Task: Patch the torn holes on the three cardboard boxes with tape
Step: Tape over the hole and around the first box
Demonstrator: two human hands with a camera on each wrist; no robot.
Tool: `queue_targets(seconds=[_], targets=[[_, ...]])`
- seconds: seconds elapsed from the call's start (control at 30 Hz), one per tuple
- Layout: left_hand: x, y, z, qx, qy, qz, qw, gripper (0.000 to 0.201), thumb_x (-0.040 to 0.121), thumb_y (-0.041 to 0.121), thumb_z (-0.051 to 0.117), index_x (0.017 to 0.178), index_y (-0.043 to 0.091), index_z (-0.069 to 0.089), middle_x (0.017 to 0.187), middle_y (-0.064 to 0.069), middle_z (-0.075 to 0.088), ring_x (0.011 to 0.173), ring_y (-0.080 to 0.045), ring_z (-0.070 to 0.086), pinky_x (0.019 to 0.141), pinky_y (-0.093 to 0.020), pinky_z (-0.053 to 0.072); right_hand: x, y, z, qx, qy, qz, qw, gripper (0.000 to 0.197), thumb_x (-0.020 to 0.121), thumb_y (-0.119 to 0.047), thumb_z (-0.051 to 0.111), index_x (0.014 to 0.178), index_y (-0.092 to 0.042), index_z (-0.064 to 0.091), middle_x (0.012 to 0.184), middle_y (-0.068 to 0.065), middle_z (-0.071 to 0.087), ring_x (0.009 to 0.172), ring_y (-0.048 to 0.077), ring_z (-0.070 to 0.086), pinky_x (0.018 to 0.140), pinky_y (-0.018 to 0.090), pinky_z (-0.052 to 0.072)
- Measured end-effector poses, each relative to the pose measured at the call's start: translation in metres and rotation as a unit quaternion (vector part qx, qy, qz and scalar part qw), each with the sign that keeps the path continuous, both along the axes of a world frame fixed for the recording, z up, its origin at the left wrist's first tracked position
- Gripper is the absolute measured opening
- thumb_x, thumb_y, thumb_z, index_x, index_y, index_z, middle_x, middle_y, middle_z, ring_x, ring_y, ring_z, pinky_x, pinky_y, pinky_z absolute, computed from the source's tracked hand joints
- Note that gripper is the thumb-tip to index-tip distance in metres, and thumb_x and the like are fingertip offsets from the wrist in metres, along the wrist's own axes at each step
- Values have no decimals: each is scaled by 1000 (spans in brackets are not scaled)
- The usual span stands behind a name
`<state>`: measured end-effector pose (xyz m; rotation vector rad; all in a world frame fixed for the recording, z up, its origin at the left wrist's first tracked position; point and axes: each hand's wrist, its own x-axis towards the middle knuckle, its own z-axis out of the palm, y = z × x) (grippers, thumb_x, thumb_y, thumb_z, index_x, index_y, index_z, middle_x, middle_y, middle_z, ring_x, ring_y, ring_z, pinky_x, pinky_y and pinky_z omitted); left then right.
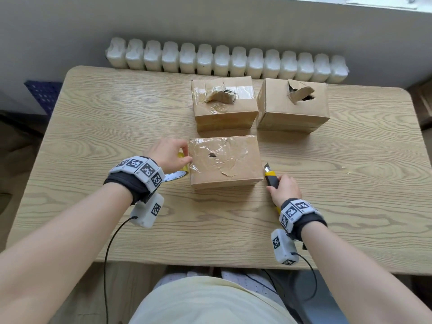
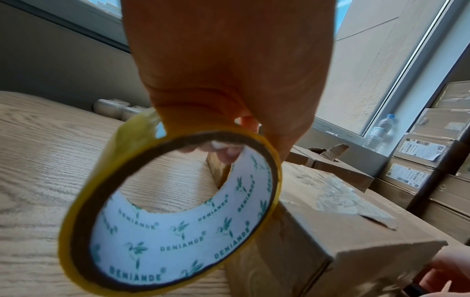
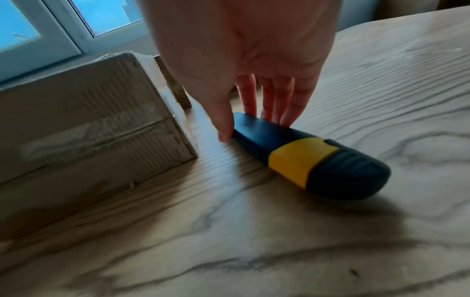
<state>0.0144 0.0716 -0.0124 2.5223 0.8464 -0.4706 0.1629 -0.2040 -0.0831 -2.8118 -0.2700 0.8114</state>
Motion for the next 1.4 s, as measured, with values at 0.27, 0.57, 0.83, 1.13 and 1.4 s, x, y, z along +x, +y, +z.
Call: queue_targets(seconds=[0.27, 0.57, 0.83, 1.13, 1.4], targets=[[-4, -2, -4, 9, -17, 0, 1000, 16, 84, 49, 60, 83, 34, 55, 81, 10, 52, 85, -19, 53, 75, -35, 48, -2, 7, -2, 7, 2, -5, 1000, 44, 93, -24, 56, 127, 1, 43, 129, 20, 44, 117, 37, 47, 94, 40, 38], [-5, -3, 0, 6, -17, -10, 1000, 11, 85, 42, 59, 87, 33, 54, 72, 14, 46, 80, -19, 51, 67, -30, 39, -44, 52, 45, 176, -94, 360, 912, 58, 101, -37, 33, 152, -24, 8, 158, -4, -7, 145, 10, -7, 119, 30, 0], [-20, 7, 7, 67, 16, -53, 996, 13, 87, 36, 55, 98, 29, 57, 84, 7, 56, 79, -19, 51, 66, -30, 37, -50, 56, 30, 121, -85, 415, 898, 79, 89, -17, 50, 151, -32, 2, 159, -9, -6, 146, 11, -7, 113, 22, -12], [-34, 11, 3, 13, -15, -29, 999, 19, 86, 52, 51, 94, 35, 55, 78, 6, 59, 79, -20, 57, 68, -33, 47, -65, 71, 49, 74, -77, 412, 905, 75, 93, -40, 48, 149, -38, 0, 159, 2, -12, 146, 24, -12, 119, 46, -1], [-38, 10, 6, -88, -47, -14, 995, 30, 71, 39, 76, 94, 31, 59, 94, 3, 60, 88, -19, 57, 84, -35, 48, -97, 104, 43, 76, -88, 497, 860, 69, 97, -37, 44, 152, -24, 4, 160, -1, -5, 147, 23, -3, 118, 39, -2]])
